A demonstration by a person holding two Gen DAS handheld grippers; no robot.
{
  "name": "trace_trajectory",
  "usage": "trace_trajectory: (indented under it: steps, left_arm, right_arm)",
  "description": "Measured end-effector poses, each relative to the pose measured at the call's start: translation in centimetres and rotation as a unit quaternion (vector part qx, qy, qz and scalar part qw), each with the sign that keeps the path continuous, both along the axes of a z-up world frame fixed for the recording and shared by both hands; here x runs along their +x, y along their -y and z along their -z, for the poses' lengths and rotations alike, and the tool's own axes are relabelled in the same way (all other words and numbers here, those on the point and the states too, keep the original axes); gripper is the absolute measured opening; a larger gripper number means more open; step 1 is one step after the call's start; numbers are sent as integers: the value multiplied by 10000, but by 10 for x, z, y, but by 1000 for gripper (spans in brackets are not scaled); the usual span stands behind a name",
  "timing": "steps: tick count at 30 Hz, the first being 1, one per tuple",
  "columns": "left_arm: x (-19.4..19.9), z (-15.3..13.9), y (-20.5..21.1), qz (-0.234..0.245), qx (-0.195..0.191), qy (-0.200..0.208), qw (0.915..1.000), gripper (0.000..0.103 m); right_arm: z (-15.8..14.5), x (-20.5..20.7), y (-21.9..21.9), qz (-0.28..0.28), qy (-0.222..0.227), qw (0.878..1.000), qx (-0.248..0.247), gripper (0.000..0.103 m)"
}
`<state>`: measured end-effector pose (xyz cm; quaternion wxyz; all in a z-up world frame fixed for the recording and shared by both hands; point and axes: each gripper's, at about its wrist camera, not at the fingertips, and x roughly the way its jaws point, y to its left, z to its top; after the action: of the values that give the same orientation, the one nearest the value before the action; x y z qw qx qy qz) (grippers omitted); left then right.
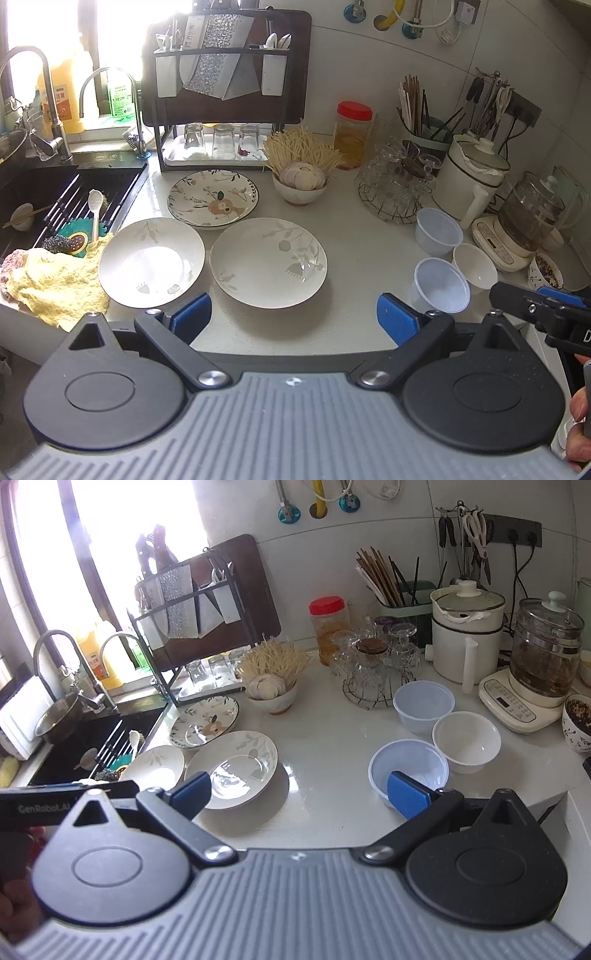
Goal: Organize plates and bowls
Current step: 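Bring both grippers toward the plates on the counter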
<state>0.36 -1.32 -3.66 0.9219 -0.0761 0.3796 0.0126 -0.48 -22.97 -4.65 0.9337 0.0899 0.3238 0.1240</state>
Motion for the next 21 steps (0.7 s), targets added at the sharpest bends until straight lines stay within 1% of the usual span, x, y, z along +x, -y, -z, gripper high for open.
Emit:
trace_trajectory:
  steps: [2, 4, 10, 15, 19, 21]
  left_arm:
    - [3, 1, -2, 2, -57, -6, 10000, 98]
    - [3, 1, -2, -19, -86, 52, 9999, 98]
    - [6, -1, -4, -90, -137, 42, 9999, 98]
    - [5, 4, -4, -47, -102, 60, 9999, 98]
    - [6, 1, -8, 21, -30, 130, 9999, 98]
    - [8, -4, -14, 50, -39, 241, 9997, 98]
  right_arm:
    - [-2, 2, 0, 70, 124, 9999, -68, 103]
    - [-3, 4, -2, 29, 191, 9998, -103, 103]
    - [-2, 8, 0, -46, 125, 9999, -50, 103]
    - [0, 8, 0, -41, 91, 9999, 27, 103]
    - [0, 6, -6, -81, 95, 9999, 51, 103]
    - [0, 5, -10, -72, 99, 9999, 30, 103]
